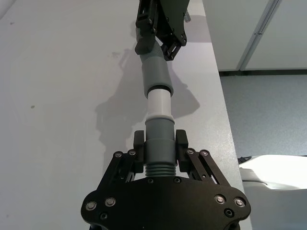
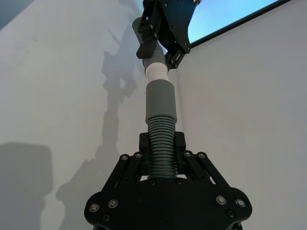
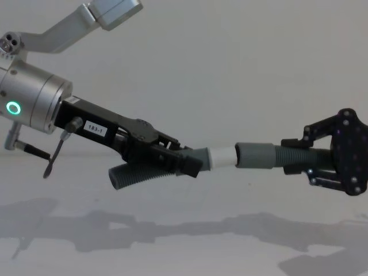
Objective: Use both hands to pick up one end of the pipe from the table, align the ends, and insert them.
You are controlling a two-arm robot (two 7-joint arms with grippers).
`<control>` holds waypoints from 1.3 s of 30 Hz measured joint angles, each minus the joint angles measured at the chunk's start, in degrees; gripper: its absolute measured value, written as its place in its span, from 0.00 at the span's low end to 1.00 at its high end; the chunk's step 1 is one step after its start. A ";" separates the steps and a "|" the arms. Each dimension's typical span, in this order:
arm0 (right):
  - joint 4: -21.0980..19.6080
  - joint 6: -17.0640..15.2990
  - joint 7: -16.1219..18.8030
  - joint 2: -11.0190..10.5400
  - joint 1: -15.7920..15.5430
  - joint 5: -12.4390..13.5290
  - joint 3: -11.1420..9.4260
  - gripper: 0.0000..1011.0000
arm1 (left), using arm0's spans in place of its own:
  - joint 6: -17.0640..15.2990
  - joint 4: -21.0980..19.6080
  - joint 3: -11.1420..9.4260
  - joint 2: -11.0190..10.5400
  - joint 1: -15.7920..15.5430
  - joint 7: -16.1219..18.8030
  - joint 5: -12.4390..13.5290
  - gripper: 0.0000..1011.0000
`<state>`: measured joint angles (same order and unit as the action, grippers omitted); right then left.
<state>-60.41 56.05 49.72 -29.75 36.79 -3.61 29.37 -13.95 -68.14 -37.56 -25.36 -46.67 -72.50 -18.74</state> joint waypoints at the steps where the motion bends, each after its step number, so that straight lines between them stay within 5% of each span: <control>1: -0.02 -0.01 -0.01 -0.01 0.00 0.04 0.02 0.26 | 0.00 0.00 0.00 0.00 0.00 0.00 0.00 0.35; 39: -0.87 -0.48 -0.21 -0.20 0.69 1.57 2.22 0.26 | 0.00 0.00 0.00 0.00 0.00 0.00 -0.01 0.35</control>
<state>-61.28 55.57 49.51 -29.95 37.48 -2.04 31.58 -13.95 -68.14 -37.56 -25.36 -46.67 -72.50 -18.75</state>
